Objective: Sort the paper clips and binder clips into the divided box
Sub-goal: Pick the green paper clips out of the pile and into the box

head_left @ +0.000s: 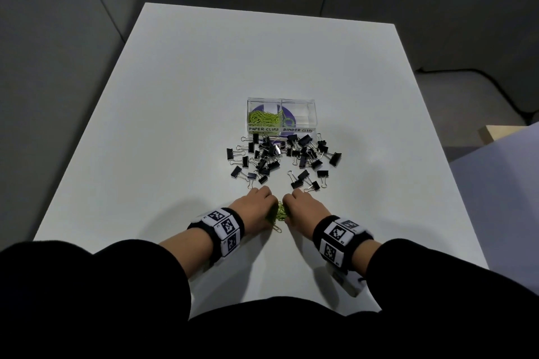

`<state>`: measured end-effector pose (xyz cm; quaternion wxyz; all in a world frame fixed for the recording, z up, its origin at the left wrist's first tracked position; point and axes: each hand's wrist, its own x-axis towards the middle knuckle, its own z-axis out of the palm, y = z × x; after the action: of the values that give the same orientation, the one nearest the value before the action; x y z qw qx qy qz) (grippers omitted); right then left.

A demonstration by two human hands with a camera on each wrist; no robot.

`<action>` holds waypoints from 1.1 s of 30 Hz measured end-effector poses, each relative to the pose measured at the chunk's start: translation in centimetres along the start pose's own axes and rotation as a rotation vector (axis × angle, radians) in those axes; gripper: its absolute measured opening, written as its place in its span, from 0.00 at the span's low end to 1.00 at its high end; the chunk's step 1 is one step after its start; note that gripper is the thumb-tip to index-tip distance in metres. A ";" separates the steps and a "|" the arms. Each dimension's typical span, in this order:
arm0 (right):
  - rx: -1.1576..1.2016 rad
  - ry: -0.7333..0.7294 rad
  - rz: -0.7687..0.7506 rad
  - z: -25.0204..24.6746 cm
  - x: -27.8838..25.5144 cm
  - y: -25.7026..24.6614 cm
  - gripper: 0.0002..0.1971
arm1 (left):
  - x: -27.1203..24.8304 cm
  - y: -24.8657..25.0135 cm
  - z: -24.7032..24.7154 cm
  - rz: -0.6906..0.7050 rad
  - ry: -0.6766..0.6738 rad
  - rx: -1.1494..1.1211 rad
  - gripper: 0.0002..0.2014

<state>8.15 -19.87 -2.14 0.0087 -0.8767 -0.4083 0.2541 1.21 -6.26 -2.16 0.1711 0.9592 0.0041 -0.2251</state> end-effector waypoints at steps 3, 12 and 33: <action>-0.029 0.028 -0.015 0.1 0.1 -0.1 0.12 | 0.6 -0.1 -0.2 -0.020 -0.013 -0.048 0.19; -0.083 0.023 -0.049 -0.3 0.5 -0.6 0.13 | 1.2 0.0 -0.5 -0.073 -0.066 -0.109 0.14; -0.017 0.171 -0.177 -4.3 -0.5 3.5 0.09 | 1.0 -2.6 -3.6 -0.007 0.175 -0.294 0.08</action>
<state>12.35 -21.77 1.03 0.0584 -0.8558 -0.4841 0.1729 3.41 -2.67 -0.39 0.3078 0.9398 0.0553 -0.1381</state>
